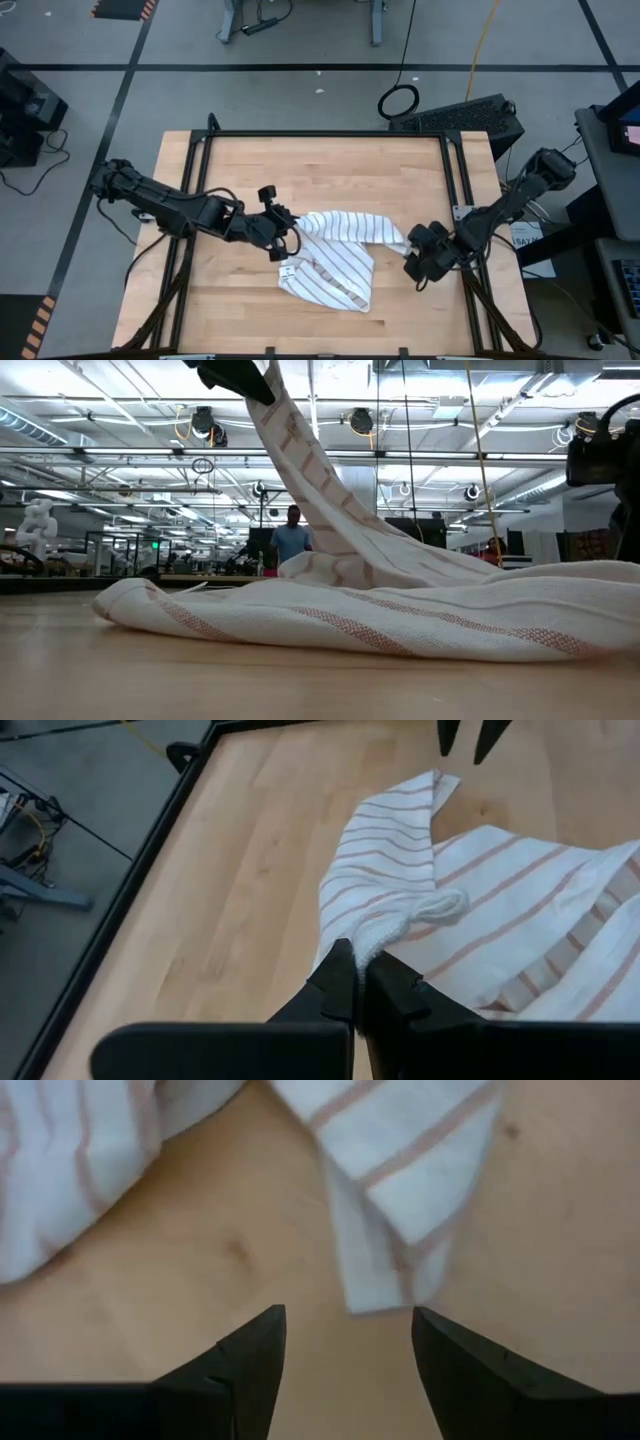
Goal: Roll towel
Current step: Roll the white towel
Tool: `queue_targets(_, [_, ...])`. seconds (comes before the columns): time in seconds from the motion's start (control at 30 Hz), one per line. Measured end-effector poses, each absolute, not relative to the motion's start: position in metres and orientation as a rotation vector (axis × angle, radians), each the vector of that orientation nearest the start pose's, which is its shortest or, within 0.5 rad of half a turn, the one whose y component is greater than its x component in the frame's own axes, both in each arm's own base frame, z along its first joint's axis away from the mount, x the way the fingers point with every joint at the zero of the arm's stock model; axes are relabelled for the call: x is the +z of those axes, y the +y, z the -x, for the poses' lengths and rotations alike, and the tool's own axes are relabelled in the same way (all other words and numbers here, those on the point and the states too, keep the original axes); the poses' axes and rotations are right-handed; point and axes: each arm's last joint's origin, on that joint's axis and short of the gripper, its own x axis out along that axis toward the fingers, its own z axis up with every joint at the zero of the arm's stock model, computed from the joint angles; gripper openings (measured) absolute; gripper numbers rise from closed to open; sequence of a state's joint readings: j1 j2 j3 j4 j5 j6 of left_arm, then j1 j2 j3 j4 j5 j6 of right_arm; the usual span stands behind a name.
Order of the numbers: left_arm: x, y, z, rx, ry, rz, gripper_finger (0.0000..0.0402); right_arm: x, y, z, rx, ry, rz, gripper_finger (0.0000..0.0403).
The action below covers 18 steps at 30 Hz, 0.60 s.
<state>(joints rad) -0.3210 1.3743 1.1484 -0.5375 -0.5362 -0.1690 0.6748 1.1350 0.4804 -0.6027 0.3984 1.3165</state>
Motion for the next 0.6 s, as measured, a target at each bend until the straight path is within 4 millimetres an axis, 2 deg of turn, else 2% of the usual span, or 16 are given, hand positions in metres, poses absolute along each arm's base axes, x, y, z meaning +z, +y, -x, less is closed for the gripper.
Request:
queue_targets(0.23, [0.302,-0.077,-0.278,0.264,0.668,-0.154,0.0008,0.133,0.099,-0.135,-0.499,0.863,-0.411,0.0208])
queue_targets(0.6, [0.303,-0.076,-0.278,0.275,0.665,-0.160,0.0008,0.106,0.104,-0.141,-0.545,0.916,-0.334,0.0203])
